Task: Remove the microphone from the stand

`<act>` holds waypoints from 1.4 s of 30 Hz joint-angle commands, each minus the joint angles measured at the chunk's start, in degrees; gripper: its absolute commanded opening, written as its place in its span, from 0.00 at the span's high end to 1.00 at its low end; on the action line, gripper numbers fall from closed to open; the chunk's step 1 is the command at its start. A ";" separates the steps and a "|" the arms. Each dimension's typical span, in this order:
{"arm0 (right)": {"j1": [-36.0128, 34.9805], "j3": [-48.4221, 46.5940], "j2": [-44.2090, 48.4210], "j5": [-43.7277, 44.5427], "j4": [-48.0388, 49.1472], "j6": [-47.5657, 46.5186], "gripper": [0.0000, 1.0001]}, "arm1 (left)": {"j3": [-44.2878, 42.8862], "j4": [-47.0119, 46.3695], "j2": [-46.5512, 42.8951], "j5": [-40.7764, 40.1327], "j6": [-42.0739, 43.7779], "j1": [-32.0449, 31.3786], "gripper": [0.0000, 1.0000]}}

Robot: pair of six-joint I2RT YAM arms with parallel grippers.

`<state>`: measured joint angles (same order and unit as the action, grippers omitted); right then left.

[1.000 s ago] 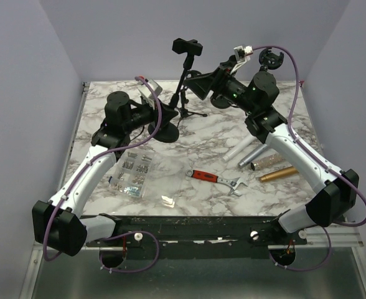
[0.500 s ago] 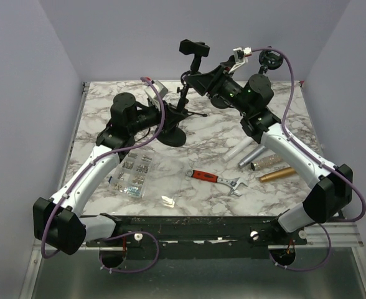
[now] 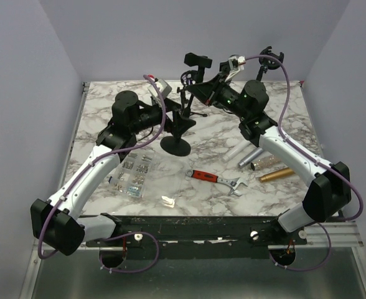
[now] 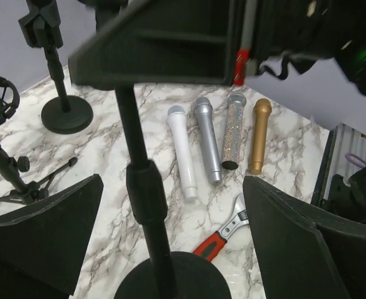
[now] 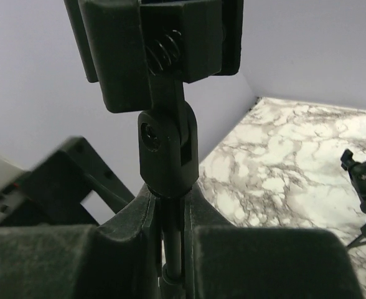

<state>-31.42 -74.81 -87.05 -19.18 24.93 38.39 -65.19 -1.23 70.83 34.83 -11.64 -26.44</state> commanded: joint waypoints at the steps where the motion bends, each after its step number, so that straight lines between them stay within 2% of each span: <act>1: -0.04 1.56 0.47 -4.09 4.70 -2.90 0.99 | -3.61 -0.34 -2.69 4.28 0.17 -0.45 0.02; 5: -0.05 2.24 0.44 -9.99 6.57 -3.51 0.99 | -6.14 1.15 -5.96 5.10 -4.65 1.51 0.02; 9: -0.05 1.16 -0.36 -17.84 5.62 -5.86 0.99 | -11.72 7.19 -8.32 3.15 -11.84 5.41 0.07; 12: -0.04 1.84 0.09 -23.93 5.71 -9.41 0.99 | -17.94 13.34 -7.40 2.47 -17.23 8.40 0.03; 15: -0.03 2.09 0.34 -28.30 6.20 -12.36 0.99 | -22.37 16.52 -4.65 7.45 -24.71 10.69 0.04; 18: -0.04 0.86 -0.17 -31.70 4.90 -14.96 0.99 | -22.30 12.67 -0.90 16.95 -35.55 11.32 0.08; 20: -0.05 0.13 -0.61 -32.55 3.70 -16.76 0.99 | -19.09 5.32 0.35 21.39 -43.67 11.15 0.12; 23: -0.05 0.22 -0.66 -33.35 3.45 -17.80 0.99 | -11.06 -6.31 -1.51 19.97 -52.66 11.14 0.11; 31: -0.04 1.10 -0.71 -34.74 5.19 -16.71 0.99 | -3.50 -5.22 -5.88 9.96 -60.65 11.77 0.04; 37: 0.00 1.79 0.12 -33.34 5.30 -17.69 0.99 | -5.38 11.40 -11.37 -3.66 -49.91 13.59 0.01; 39: -0.05 1.47 -0.08 -33.95 5.47 -17.63 0.99 | -5.32 11.24 -11.32 -3.07 -49.65 13.68 0.01; 42: -0.04 1.09 -0.66 -34.75 5.79 -17.49 0.99 | -4.46 8.42 -9.07 2.74 -53.67 13.69 0.01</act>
<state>-31.14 -71.61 -89.78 -52.45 25.28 20.27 -70.46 3.60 59.70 36.14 -63.94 -13.04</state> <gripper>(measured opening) 0.181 0.980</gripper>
